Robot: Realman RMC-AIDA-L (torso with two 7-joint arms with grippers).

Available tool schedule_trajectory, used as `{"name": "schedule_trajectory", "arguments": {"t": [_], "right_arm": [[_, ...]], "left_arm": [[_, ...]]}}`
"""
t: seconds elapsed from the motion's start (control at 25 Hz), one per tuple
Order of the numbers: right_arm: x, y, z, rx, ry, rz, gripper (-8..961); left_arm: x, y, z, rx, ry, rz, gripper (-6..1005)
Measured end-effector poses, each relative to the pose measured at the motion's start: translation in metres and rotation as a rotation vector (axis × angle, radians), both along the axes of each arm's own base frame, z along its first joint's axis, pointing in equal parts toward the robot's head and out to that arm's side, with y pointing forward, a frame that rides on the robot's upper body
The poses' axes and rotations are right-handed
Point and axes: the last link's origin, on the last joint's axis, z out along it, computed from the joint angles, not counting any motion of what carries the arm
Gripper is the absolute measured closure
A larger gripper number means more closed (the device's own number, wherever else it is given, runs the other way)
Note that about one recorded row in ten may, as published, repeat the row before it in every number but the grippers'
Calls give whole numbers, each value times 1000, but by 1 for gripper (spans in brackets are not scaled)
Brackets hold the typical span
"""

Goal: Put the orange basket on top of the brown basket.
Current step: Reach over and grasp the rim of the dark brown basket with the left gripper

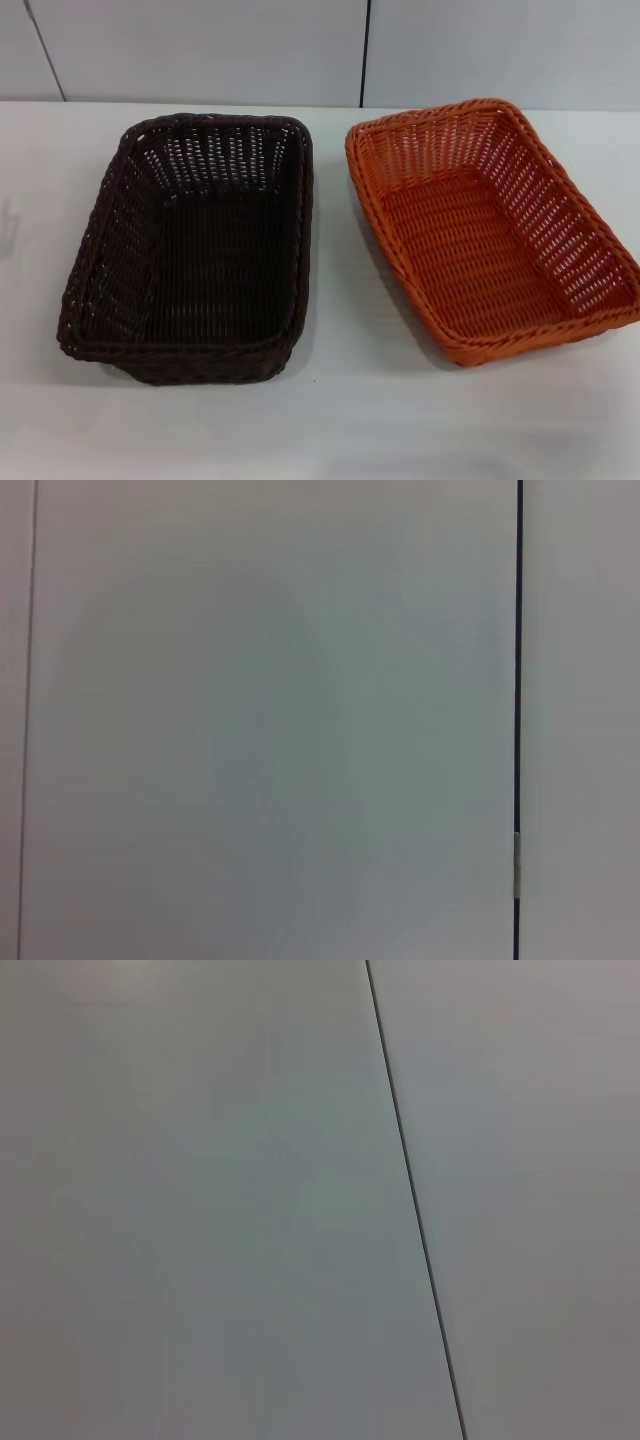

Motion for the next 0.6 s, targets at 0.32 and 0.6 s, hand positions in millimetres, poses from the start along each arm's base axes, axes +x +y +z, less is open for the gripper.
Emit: {"name": "schedule_trajectory", "arguments": {"t": [0.32,0.6], "right_arm": [[0,3,2,2,5,2,123],[0,5,3,5,6,4,124]], "left_arm": [[3,5,-1,-17,-8,3,215],[28,39,20,-195,-6,79,214]]}}
